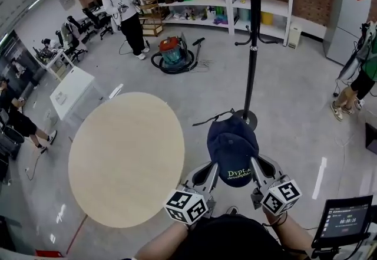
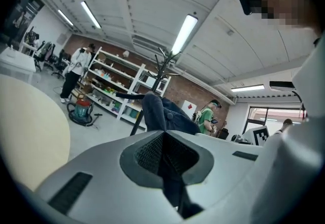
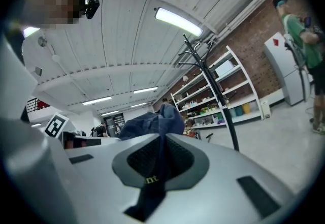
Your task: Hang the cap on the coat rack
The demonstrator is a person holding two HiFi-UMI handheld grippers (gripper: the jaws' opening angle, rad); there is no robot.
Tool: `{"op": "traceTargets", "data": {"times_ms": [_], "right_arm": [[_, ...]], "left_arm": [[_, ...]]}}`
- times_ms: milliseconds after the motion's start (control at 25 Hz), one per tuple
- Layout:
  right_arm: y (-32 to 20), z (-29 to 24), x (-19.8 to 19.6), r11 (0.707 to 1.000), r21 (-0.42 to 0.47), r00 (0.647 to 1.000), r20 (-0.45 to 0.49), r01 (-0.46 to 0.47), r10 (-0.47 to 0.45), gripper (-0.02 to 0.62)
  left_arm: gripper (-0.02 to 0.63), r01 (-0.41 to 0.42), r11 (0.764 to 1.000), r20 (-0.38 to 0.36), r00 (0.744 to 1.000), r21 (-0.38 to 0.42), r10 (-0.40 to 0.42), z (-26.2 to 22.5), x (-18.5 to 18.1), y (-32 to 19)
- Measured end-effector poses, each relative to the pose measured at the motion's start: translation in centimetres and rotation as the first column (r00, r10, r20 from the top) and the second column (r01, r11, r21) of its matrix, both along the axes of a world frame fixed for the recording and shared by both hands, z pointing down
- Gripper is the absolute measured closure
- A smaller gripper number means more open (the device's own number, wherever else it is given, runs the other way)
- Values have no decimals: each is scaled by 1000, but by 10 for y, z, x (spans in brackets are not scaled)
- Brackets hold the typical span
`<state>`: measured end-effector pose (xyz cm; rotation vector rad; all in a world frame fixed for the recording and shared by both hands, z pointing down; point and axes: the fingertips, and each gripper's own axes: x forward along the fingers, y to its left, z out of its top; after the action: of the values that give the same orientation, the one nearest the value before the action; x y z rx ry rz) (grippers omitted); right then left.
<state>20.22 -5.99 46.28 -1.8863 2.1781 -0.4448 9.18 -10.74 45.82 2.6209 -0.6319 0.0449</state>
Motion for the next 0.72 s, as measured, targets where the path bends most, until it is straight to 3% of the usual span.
{"op": "traceTargets", "data": {"times_ms": [200, 400, 720], "right_arm": [[21, -1, 24, 999, 31, 999, 1, -36, 36, 565], [41, -10, 48, 992, 63, 994, -18, -106, 108, 565], [64, -21, 102, 966, 88, 963, -98, -242, 250, 565]], "left_arm": [[592, -45, 999, -22, 999, 22, 46, -5, 26, 16], [592, -106, 990, -2, 994, 96, 107, -14, 60, 22], [592, -263, 959, -52, 962, 109, 269, -31, 124, 35]]}}
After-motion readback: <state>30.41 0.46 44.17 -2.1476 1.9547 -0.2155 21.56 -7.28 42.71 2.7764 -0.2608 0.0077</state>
